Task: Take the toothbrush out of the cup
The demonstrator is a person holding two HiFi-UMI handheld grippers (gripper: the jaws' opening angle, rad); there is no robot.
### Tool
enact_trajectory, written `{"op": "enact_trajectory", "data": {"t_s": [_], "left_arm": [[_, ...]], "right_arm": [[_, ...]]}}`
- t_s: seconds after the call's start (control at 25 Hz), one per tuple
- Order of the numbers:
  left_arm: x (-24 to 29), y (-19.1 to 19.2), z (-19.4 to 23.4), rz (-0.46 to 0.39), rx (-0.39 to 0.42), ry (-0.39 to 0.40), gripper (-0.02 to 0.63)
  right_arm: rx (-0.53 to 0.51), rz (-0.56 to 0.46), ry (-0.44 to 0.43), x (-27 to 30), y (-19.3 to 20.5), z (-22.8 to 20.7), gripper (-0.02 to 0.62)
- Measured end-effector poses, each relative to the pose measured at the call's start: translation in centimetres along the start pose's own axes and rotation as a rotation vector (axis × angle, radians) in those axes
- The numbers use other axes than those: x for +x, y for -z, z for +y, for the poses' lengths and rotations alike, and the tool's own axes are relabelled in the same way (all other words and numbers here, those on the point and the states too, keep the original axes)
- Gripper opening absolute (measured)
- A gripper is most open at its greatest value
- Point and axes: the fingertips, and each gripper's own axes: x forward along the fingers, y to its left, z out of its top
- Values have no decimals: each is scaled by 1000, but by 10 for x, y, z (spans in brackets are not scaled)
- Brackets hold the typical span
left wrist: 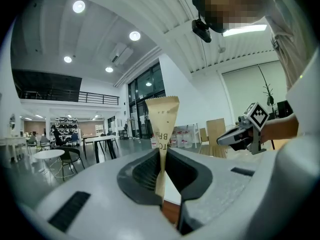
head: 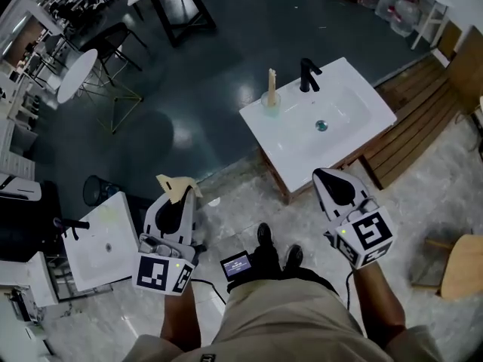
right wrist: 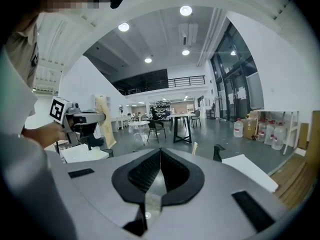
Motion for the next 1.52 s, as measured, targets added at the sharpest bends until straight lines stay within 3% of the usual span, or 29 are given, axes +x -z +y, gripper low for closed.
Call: {"op": "enact_trajectory", "data": {"t_s": [0.36, 0.6, 1.04, 1.16, 1.52], "left_arm": [[78, 26, 41, 31, -24, 35, 31], [131, 51, 91, 60, -58, 31, 31], [205, 129, 137, 168, -149, 63, 31], [219, 152, 144, 201, -169, 63, 31], [238, 196, 159, 243, -221, 65, 31]], "right_arm": [[7, 39, 46, 85, -6, -60, 6], [33, 77, 68, 178, 0, -107, 6], [127, 209, 104, 323, 72, -184, 11], [141, 240, 106, 353, 93, -199, 83], [144, 289, 98, 409, 134, -211, 104]]}}
